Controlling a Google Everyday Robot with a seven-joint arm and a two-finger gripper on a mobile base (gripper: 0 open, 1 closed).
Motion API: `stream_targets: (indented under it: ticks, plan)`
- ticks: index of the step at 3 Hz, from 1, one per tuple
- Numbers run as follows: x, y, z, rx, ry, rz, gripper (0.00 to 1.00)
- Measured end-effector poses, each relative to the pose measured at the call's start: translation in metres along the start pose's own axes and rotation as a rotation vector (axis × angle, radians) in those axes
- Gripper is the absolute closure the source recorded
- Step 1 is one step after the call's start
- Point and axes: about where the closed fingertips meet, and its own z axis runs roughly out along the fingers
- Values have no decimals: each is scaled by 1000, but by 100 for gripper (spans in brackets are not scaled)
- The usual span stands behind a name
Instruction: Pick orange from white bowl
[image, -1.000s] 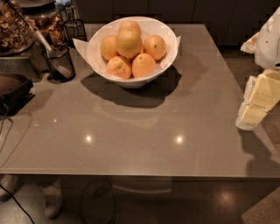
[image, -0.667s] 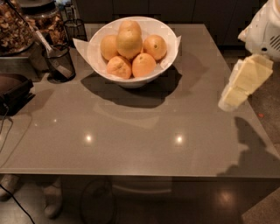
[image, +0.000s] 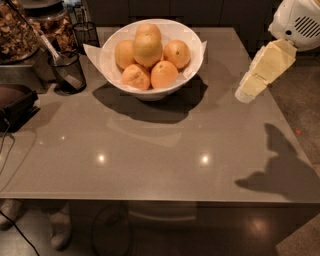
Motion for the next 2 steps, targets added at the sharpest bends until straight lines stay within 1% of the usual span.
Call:
stream_targets:
  ticks: [1, 2]
  plan:
    - [-5, -1, 2, -1, -13, -4, 0]
    - [-40, -8, 14, -12, -77, -39, 0]
